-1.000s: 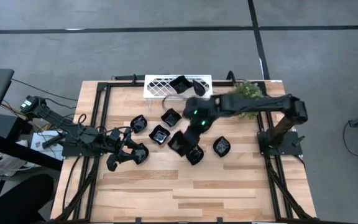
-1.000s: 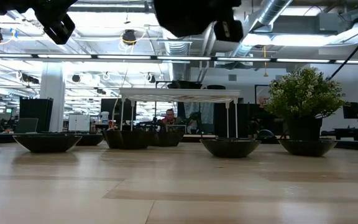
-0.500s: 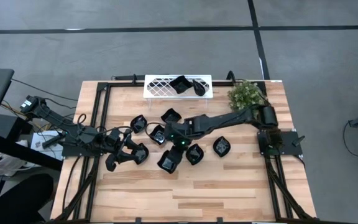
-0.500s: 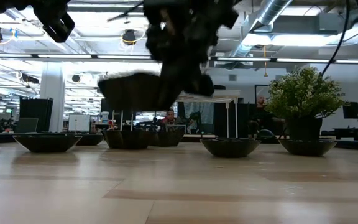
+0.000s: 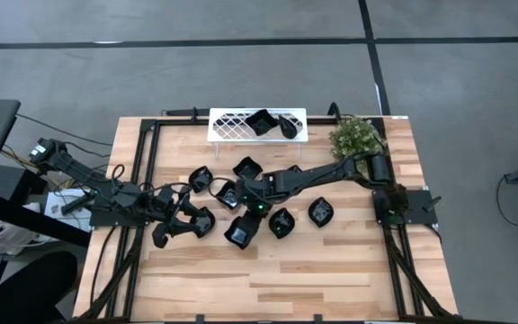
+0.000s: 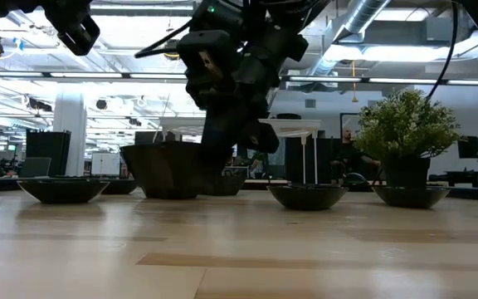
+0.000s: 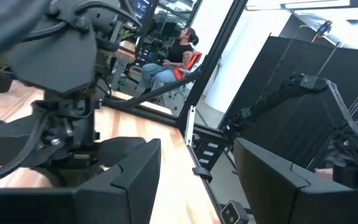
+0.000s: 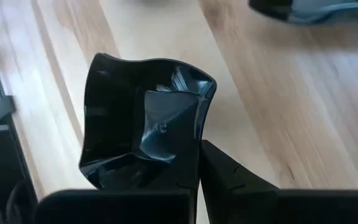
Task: Pick & Place Mini shaped plates
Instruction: Stack the distorted square plate on top of the other distorted square plate on the shelf
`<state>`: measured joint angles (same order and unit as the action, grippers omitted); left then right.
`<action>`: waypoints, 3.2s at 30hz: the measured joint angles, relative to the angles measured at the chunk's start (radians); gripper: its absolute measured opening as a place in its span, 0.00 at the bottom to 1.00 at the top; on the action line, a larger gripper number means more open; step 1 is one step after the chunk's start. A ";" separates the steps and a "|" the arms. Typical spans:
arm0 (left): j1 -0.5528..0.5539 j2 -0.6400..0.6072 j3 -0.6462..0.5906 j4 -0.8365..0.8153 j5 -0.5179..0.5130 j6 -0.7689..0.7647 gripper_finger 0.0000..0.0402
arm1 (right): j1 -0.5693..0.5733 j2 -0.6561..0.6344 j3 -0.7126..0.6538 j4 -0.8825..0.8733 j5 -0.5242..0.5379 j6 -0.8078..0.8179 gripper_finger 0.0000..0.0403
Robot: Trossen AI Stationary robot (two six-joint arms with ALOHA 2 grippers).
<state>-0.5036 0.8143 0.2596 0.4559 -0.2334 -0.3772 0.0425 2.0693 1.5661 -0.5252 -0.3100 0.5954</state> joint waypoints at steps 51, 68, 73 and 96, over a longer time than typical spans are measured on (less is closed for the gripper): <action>0.000 -0.002 0.000 -0.002 0.003 0.007 0.51 | -0.017 -0.001 0.001 -0.033 0.018 -0.110 0.15; 0.000 -0.002 0.000 -0.002 0.002 0.006 0.51 | -0.015 -0.002 0.001 -0.087 0.045 -0.213 0.34; 0.000 -0.002 0.000 -0.002 0.002 0.007 0.51 | -0.015 0.010 0.002 -0.075 0.049 -0.213 0.40; 0.000 -0.002 0.001 0.005 -0.002 0.007 0.51 | 0.002 0.046 0.001 -0.088 0.097 -0.230 0.22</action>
<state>-0.5034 0.8124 0.2607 0.4614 -0.2356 -0.3706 0.0448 2.1151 1.5669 -0.6136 -0.2134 0.3656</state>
